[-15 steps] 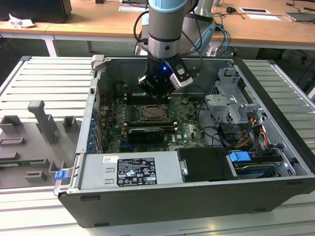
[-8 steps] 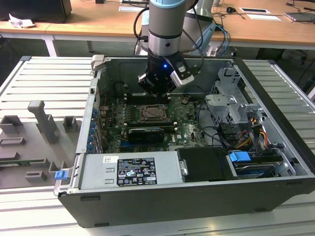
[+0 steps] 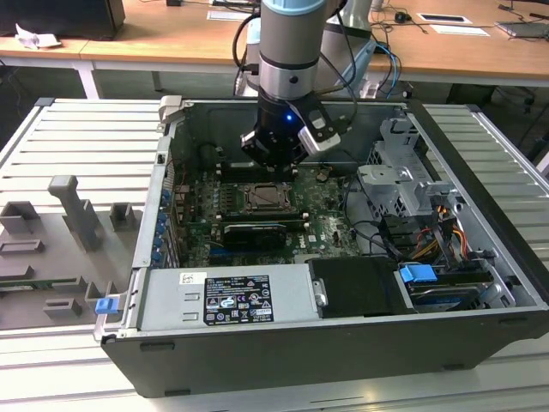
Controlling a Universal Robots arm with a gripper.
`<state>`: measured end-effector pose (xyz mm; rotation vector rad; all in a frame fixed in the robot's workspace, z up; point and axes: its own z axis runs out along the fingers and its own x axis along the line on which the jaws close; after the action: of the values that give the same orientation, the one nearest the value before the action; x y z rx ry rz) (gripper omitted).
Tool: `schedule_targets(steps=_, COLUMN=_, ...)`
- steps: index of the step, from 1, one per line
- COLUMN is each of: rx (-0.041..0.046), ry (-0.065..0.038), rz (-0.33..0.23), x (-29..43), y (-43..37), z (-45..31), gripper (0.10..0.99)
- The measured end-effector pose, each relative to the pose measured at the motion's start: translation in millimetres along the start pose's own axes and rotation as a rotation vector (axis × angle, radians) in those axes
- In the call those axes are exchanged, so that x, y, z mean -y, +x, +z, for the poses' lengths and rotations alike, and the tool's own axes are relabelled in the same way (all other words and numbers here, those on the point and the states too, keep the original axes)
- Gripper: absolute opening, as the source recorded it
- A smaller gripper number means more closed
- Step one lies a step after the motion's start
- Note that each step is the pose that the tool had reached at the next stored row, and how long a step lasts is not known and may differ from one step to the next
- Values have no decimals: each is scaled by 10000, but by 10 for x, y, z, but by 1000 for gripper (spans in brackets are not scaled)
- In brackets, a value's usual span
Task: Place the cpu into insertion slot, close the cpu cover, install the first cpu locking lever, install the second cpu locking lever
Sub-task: 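Install the second cpu locking lever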
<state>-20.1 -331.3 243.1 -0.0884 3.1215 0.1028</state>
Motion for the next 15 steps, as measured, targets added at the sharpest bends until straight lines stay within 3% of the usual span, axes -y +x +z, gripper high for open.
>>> schedule_targets(steps=3, rx=-24, ry=-1, rz=1, x=151, y=8, z=-3, gripper=106)
schedule_targets(steps=5, rx=-242, ry=-15, rz=14, x=199, y=12, z=16, gripper=106)
schedule_targets(steps=6, rx=-272, ry=-17, rz=11, x=222, y=13, z=23, gripper=106)
schedule_targets(steps=12, rx=-280, ry=-18, rz=-166, x=340, y=37, z=33, gripper=106)
schedule_targets(steps=15, rx=-286, ry=-21, rz=-287, x=382, y=94, z=37, gripper=106)
